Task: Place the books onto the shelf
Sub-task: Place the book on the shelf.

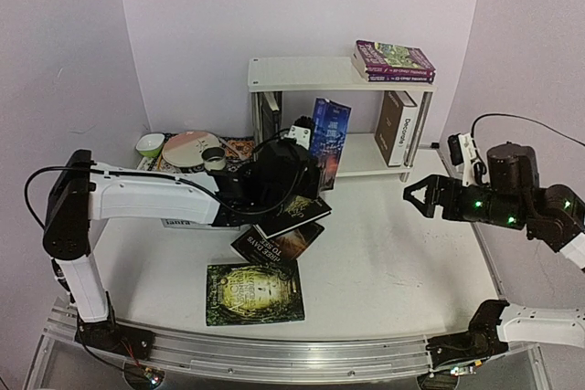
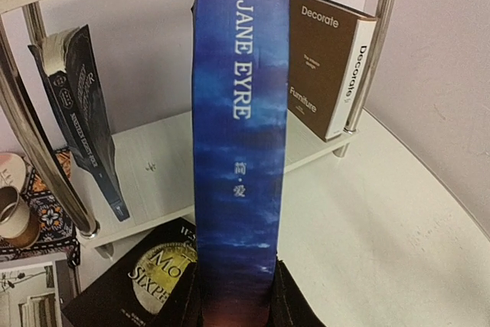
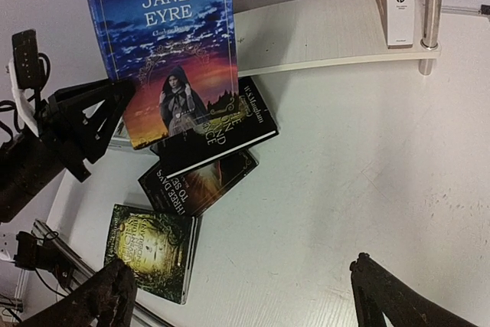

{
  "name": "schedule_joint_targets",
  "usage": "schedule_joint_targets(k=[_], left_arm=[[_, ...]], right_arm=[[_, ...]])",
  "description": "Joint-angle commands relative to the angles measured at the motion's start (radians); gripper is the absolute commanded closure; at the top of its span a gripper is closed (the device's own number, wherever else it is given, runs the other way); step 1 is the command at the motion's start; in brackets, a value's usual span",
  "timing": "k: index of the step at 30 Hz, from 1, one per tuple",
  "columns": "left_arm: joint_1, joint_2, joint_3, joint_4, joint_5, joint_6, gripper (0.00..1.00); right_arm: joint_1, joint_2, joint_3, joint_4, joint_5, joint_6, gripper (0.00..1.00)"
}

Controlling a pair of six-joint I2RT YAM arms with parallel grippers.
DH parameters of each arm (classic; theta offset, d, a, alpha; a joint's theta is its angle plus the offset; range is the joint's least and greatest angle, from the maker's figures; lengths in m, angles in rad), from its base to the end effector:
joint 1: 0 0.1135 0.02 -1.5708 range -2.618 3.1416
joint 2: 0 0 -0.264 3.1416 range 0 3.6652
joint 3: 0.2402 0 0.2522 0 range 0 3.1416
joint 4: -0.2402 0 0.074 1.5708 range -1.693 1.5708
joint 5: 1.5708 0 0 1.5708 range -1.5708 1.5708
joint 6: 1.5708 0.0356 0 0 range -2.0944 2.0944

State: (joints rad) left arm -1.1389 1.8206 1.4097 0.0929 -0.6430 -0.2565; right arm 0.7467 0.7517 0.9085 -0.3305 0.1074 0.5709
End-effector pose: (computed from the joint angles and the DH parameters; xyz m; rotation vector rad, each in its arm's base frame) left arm 0.1999 -0.3826 0.2944 0.3740 1.8015 -0.3750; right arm 0.1255 0.1110 0.3724 -0.0781 1.8234 0.8598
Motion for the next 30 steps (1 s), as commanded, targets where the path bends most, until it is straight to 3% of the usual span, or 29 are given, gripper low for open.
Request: schedule_joint_targets(k=[1,8,18,30], left_arm=[[0.004,0.035,0.104,0.401,-0.161,0.154,1.00],[0.007,0.192,0.128,0.808,-0.222,0.436,1.00],[0.034,0.393,0.300,1.050,-0.268,0.683,1.00],[0.097,0.601,0.490,1.170,-0.351,0.803,1.00]], right_arm=[[0.000,-0.017,-0.001,-0.008,0.026,-0.014,0.02],[0.000,-0.028,0.006,-0.020,0.024,-0.012,0.02],[0.001,-0.032,0.017,-0.034,0.026,-0.011,0.02],[0.002,-0.010,0.032,-0.036,0.008,0.002,0.02]])
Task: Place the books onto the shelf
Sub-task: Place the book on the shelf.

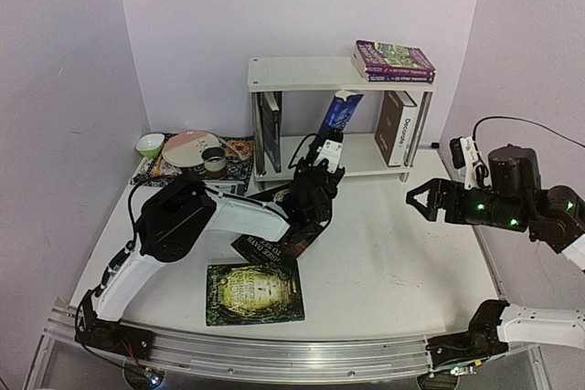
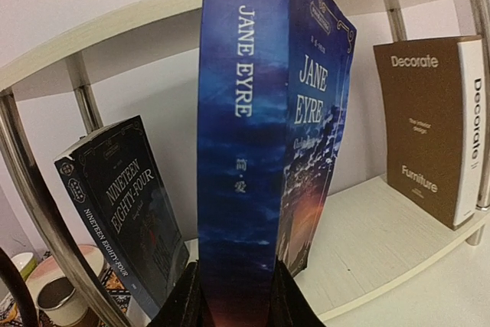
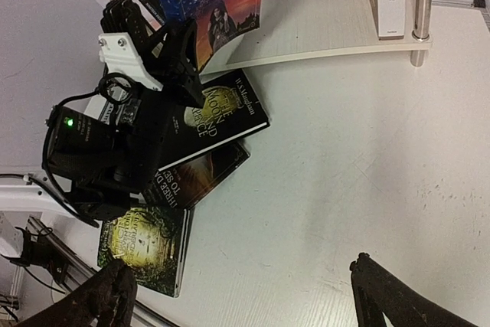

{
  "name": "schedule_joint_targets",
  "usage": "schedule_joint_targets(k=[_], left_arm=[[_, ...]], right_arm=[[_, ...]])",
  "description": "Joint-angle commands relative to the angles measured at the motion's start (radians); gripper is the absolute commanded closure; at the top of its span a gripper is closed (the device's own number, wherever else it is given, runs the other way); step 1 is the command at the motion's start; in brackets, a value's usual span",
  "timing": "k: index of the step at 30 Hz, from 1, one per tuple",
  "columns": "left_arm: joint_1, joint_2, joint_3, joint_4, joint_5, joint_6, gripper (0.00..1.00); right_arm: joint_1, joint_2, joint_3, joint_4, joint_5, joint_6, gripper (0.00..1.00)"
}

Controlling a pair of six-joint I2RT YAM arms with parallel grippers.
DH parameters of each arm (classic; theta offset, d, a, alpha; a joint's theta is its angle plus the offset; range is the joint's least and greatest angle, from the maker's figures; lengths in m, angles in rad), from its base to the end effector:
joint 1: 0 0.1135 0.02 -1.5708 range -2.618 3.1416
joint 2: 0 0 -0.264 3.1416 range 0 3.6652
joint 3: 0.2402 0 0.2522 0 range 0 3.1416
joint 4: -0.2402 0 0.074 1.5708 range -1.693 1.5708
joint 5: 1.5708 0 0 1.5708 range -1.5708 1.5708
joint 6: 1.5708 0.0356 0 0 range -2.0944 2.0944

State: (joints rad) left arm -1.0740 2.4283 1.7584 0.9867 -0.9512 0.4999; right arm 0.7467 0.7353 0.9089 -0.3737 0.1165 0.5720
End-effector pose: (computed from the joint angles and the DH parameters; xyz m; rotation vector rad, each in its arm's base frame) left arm 0.2823 -0.4599 0.2107 0.2337 1.3701 0.1169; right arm 0.1219 0.1072 0.3703 -0.0734 1.8481 0.8401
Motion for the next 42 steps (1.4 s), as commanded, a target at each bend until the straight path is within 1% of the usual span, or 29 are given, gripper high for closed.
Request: schedule_joint_targets(k=[1,8,21,29,39,42], left_arm=[[0.036,0.005,0.155,0.283,-0.047,0.057,1.00],[0.072,0.060,0.190,0.297,-0.076,0.054,1.00],[0.112,0.170,0.314,0.299,-0.215,0.039,1.00],[0.142,0.221,0.364,0.299,-0.238,0.028,1.00],[0.160,0.283,0.453,0.297,-0.227,0.039,1.00],[0.160,0.295,0.458,0.297,-0.204,0.041,0.97]], right_arm=[[0.001,0.009,0.033,0.007,-0.003,0.001,0.02],[0.001,0.021,0.041,0.007,-0.009,0.003,0.02],[0.001,0.060,0.058,0.007,-0.028,0.008,0.02],[0.000,0.062,0.056,0.009,-0.037,0.018,0.02],[0.001,0.067,0.056,0.012,-0.040,0.023,0.02],[0.000,0.065,0.056,0.013,-0.041,0.024,0.02]])
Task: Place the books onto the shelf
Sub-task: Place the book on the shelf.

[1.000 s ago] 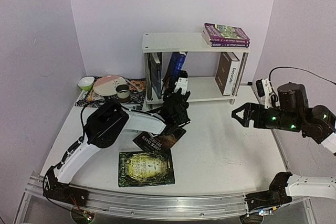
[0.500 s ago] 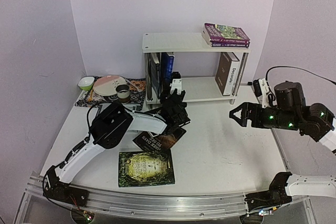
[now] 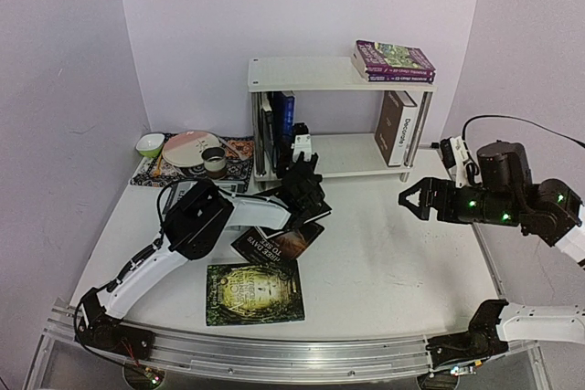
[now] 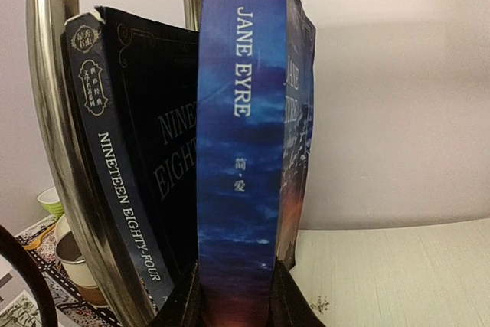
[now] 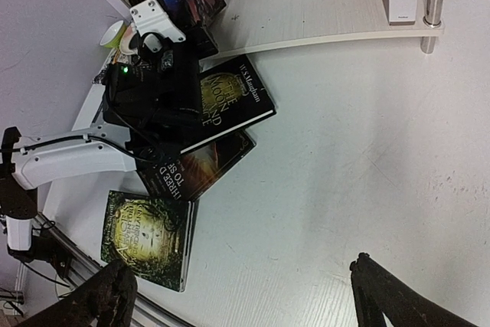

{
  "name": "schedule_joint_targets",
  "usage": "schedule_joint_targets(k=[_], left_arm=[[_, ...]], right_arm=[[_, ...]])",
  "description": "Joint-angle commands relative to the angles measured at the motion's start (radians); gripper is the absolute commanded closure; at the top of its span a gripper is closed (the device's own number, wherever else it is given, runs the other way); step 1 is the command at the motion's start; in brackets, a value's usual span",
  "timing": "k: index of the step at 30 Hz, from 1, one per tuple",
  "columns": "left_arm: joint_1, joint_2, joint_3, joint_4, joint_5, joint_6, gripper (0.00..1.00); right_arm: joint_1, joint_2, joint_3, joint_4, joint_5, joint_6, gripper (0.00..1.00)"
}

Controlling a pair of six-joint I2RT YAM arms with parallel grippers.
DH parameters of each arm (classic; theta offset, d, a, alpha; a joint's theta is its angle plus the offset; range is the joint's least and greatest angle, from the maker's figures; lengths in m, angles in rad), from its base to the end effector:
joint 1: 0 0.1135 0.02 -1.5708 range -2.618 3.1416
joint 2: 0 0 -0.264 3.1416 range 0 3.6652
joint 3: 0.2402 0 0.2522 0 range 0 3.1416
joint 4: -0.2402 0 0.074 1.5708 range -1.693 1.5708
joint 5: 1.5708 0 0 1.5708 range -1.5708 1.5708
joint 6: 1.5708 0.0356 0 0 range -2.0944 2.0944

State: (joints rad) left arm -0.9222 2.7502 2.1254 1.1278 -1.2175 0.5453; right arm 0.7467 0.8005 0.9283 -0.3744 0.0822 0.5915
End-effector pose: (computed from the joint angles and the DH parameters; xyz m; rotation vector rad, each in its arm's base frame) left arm 0.3730 -0.4368 0.1612 -0.1881 1.3989 0.3358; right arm 0.1324 0.1185 0.3670 -0.0867 1.9032 0.8592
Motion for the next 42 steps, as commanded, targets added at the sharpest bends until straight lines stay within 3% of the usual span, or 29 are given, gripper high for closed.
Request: schedule_joint_targets(k=[1,10,17,24,42], left_arm=[[0.008,-0.025,0.092,0.156,0.065,-0.006,0.95],[0.002,-0.025,0.062,0.150,0.066,-0.018,0.89],[-0.005,-0.050,0.025,0.149,0.062,-0.016,0.69],[-0.020,-0.069,0.004,0.152,0.065,0.003,0.59],[-0.069,-0.178,-0.176,0.159,-0.014,-0.018,0.57]], right_arm=[[0.000,-0.001,0.036,0.014,-0.007,0.005,0.02],[0.001,-0.007,0.027,0.021,-0.007,0.011,0.02],[0.000,-0.007,0.019,0.032,-0.013,0.019,0.02],[0.001,-0.018,0.012,0.034,-0.012,0.024,0.02],[0.002,-0.020,-0.005,0.053,-0.023,0.033,0.02]])
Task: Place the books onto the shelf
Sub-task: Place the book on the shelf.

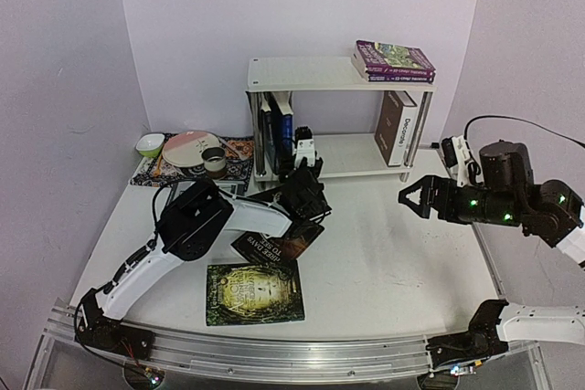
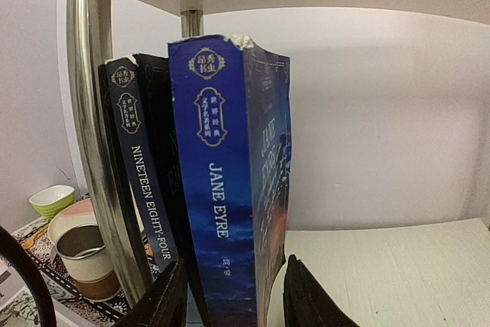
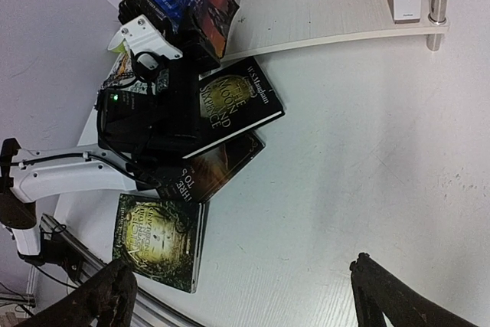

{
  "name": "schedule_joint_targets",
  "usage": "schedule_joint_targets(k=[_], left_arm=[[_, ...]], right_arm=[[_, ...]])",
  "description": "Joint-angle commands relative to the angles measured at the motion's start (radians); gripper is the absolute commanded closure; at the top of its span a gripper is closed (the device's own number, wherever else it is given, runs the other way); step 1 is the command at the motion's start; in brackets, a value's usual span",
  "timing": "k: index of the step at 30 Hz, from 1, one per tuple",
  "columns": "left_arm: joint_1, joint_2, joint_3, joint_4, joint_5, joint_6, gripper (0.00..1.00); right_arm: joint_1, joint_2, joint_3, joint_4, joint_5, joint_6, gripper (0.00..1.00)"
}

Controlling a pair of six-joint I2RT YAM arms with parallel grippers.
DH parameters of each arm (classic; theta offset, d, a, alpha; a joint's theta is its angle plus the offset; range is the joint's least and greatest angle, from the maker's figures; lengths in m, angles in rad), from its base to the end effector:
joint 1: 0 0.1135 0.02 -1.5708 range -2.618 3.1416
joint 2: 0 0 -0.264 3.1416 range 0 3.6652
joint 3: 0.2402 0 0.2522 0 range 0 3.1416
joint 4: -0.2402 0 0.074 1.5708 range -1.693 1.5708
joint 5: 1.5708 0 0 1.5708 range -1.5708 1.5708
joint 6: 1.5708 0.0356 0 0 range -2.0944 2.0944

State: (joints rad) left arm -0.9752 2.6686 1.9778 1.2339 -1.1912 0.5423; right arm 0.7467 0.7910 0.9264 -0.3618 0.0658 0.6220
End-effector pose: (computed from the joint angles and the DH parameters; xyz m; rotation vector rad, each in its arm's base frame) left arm 0.3397 -0.4423 0.1690 -0.1622 1.3730 0.2490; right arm 0.1306 0.1176 0.3691 -0.0684 1.8919 0.9039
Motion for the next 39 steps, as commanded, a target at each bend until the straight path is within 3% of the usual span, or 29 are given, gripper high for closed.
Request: schedule_joint_targets(k=[1,3,9,13,31,39], left_arm=[[-0.019,-0.101,-0.040,0.053,-0.051,-0.019,0.57],[-0.020,-0.110,-0.062,0.053,-0.081,-0.039,0.61],[-0.019,-0.107,-0.082,0.053,-0.107,-0.061,0.89],[-0.008,-0.085,-0.056,0.049,-0.124,-0.069,0.99],[0.006,-0.057,-0.037,0.022,-0.046,-0.085,1.00],[-0.015,-0.077,-0.071,0.024,-0.113,-0.087,1.00]], right_arm=[[0.001,-0.010,-0.004,0.041,-0.007,0.003,0.02],[0.001,-0.011,-0.006,0.042,-0.008,0.005,0.02],[0.001,-0.009,-0.005,0.044,-0.011,0.005,0.02],[0.000,-0.005,-0.001,0.046,-0.010,0.002,0.02],[0.001,0.034,0.012,0.060,-0.008,-0.006,0.02],[0.001,0.040,0.009,0.064,-0.009,-0.004,0.02]])
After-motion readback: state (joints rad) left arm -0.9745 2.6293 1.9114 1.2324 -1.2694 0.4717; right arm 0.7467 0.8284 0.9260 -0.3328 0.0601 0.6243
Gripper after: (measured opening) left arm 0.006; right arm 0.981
